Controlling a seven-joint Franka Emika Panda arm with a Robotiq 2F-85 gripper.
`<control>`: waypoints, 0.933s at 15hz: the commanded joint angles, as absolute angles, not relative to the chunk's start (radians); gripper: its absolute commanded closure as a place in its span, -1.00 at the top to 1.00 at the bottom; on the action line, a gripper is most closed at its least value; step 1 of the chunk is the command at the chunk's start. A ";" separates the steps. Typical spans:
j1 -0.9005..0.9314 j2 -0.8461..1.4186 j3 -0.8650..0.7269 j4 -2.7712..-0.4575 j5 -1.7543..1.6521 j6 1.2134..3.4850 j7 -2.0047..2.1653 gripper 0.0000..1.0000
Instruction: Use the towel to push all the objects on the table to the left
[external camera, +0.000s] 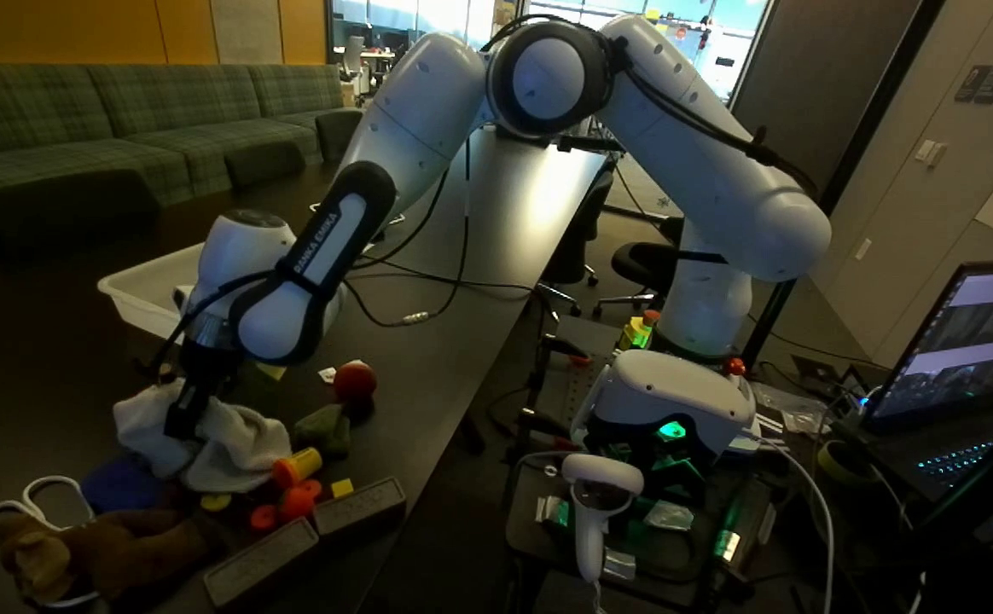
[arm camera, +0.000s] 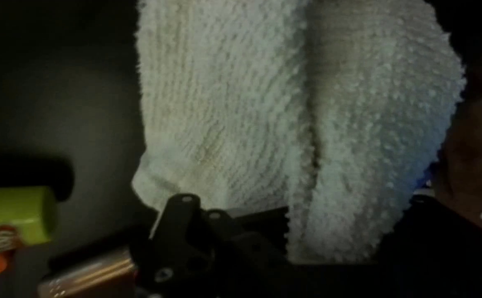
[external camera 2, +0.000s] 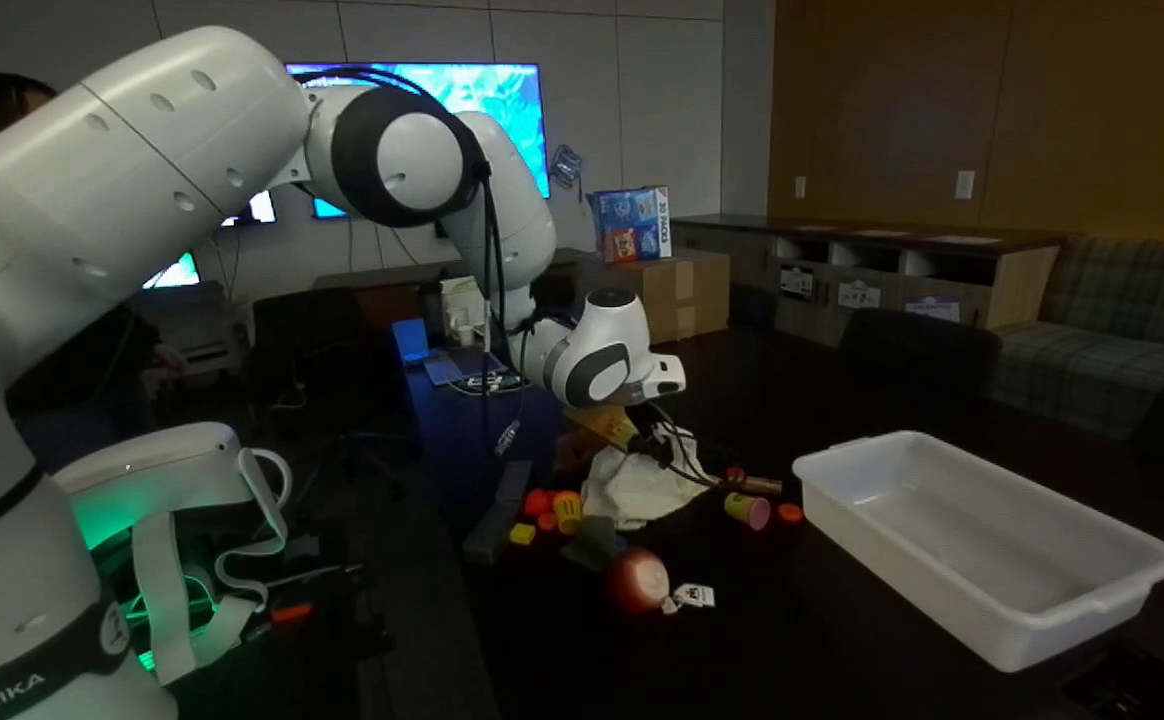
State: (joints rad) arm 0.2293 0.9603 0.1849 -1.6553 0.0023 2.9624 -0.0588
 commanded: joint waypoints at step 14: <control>-0.294 0.398 0.159 -2.227 0.040 3.211 -0.096 -0.98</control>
